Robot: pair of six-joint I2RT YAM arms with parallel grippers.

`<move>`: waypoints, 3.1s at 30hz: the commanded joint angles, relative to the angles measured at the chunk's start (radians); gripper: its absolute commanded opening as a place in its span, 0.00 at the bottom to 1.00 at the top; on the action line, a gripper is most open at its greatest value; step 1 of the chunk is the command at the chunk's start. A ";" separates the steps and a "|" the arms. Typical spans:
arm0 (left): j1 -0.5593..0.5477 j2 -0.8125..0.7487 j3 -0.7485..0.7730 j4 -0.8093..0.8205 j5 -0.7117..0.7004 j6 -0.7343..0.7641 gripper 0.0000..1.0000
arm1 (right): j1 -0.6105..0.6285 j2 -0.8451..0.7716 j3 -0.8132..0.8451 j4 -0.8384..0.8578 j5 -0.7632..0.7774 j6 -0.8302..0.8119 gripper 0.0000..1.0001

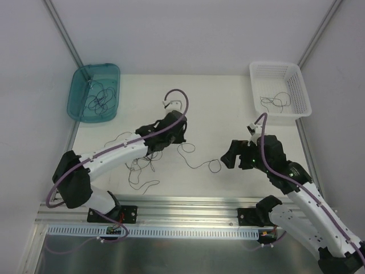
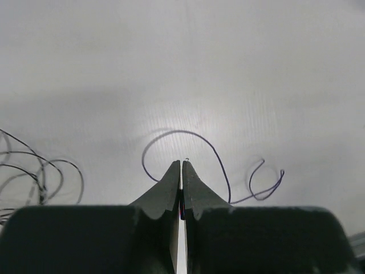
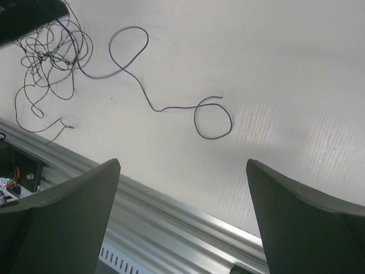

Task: Untangle the cables
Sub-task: Untie the cable, then place the cable in the bin.

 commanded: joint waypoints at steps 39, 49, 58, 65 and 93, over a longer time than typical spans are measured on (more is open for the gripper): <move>1.043 0.257 1.066 -0.029 0.043 0.501 0.00 | 0.005 -0.175 -0.088 -0.055 0.009 -0.079 0.97; 1.122 0.471 0.875 -0.041 0.028 0.514 0.23 | 0.006 -0.129 -0.096 -0.043 -0.006 -0.082 0.97; 1.191 0.345 0.631 -0.082 0.184 0.344 0.91 | 0.005 -0.088 -0.088 -0.035 -0.021 -0.088 0.97; 1.121 0.042 0.266 -0.096 0.544 0.264 0.99 | 0.021 -0.040 -0.098 0.015 -0.104 -0.054 0.97; 0.583 -0.312 -0.505 -0.001 0.428 0.147 0.00 | 0.565 0.317 -0.061 0.407 0.134 0.214 0.97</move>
